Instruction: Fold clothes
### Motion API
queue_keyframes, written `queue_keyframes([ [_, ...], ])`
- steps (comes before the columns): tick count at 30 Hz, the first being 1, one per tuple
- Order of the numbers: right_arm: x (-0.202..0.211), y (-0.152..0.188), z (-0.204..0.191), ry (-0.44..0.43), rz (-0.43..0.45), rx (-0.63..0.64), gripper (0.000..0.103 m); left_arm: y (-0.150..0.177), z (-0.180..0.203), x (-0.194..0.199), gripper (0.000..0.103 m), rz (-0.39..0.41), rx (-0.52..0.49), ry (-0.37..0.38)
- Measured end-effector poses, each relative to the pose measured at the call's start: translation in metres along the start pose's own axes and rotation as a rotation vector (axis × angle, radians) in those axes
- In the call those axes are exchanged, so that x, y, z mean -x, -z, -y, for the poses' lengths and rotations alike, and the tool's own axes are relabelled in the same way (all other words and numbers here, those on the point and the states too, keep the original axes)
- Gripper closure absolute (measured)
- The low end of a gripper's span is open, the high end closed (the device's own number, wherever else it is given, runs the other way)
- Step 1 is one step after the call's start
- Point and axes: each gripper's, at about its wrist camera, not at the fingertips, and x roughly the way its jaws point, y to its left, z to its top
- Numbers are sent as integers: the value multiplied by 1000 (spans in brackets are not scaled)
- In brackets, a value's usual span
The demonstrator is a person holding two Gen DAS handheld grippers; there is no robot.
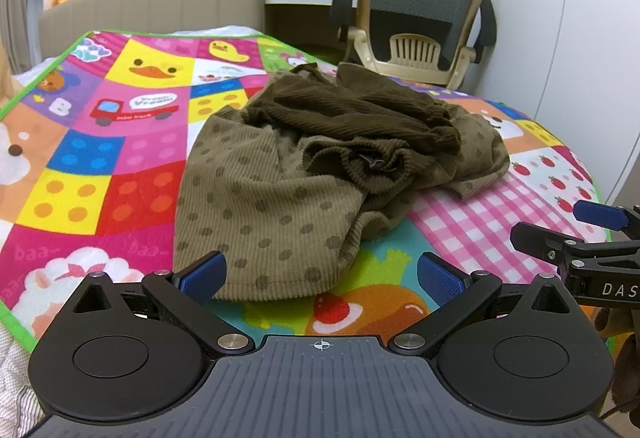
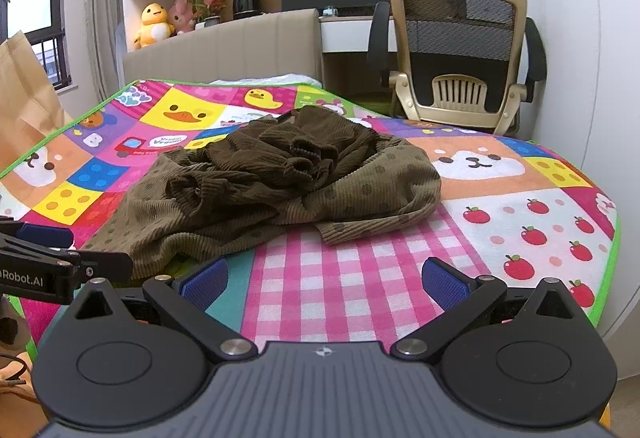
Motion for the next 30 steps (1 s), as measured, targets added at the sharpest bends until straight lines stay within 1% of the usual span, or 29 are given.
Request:
queue_keyframes([
  [2,-4,-7,5,-35,-18,13,0,-5,-3,-1,0,5,-9,7],
  [5,-22,-31,21,-67,-49,26,0,-18,-12,-4,0,19,-29,28],
  [7,-48,-53,36,-62,-82,7,0,-40,-26,-16,0,21,-24,53],
  [10,-100,-78,55,-32,-127,-40,0,-76,-47,-41,0,13,-4,98],
  [12,-135,-94,68,-12,-157,-71,0,-98,-58,-65,0,-5,11,136],
  [14,-168,-109,80,7,-186,-104,0,-112,-67,-92,0,-34,39,143],
  [15,-178,-110,86,7,-192,-126,0,-117,-72,-105,0,-50,52,145],
  [16,-186,-110,91,4,-199,-149,0,-119,-76,-117,0,-73,62,143],
  [18,-193,-107,100,-47,-218,-207,0,-120,-85,-139,0,-117,82,144],
  [21,-201,-98,108,-102,-262,-278,0,-114,-93,-157,0,-177,100,180],
  [23,-199,-94,108,-108,-242,-270,0,-110,-96,-164,0,-197,99,196],
  [26,-199,-93,105,-99,-246,-262,0,-104,-96,-169,0,-211,87,216],
  [29,-204,-97,102,-73,-261,-264,0,-102,-95,-170,0,-210,66,218],
  [30,-205,-100,101,-72,-280,-241,0,-102,-95,-169,0,-207,58,215],
])
